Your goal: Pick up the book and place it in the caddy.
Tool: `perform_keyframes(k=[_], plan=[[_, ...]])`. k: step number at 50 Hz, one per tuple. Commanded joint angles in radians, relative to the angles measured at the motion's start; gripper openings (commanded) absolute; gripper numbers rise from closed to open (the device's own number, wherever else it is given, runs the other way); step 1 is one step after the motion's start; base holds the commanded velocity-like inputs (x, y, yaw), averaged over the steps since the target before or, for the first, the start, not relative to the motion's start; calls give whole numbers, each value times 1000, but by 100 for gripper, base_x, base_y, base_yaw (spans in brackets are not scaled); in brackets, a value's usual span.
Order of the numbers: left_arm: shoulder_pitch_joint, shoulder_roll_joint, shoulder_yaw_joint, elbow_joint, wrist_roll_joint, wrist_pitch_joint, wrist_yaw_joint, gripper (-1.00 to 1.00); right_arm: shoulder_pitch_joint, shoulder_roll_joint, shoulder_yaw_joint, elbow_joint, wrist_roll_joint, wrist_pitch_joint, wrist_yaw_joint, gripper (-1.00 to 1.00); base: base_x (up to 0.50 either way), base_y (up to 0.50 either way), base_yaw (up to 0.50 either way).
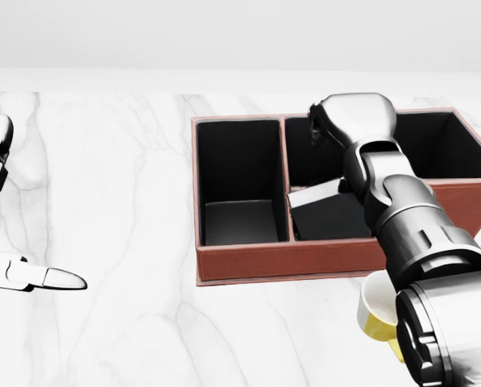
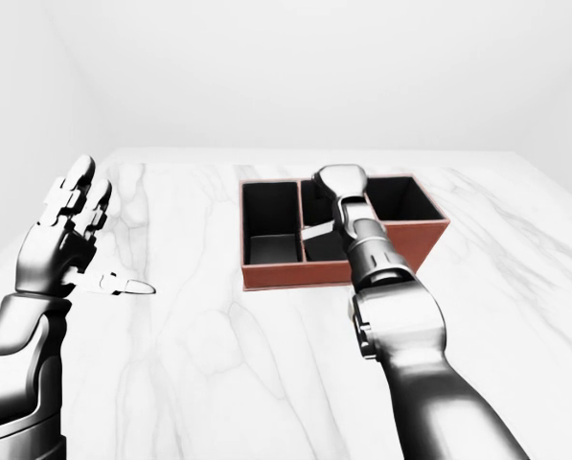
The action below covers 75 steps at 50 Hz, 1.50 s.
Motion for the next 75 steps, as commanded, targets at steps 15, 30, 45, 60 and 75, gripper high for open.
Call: perform_keyframes(k=[15,30,45,60,75], plan=[[0,-1,-5,9,1,0,4,100,-6,-2,-5,-11,-22,-20,-37,100,0,0,0],[-9,-3,-15,-25,6,0,5,100,-43,-7,-18,-24,52,-22,5,100,0,0,0],[-15,-19,-39,-112,22,0,4,100,-81,-55,-20,-135,347,-22,196,100,0,0,0],[-34,-30,-62,-147,34,0,12,100,243,-22,-47,-960,638,58,622,100,0,0,0],[-47,-33,-71,-175,36,0,12,100,488,42,-63,-1597,770,153,873,100,0,0,0]])
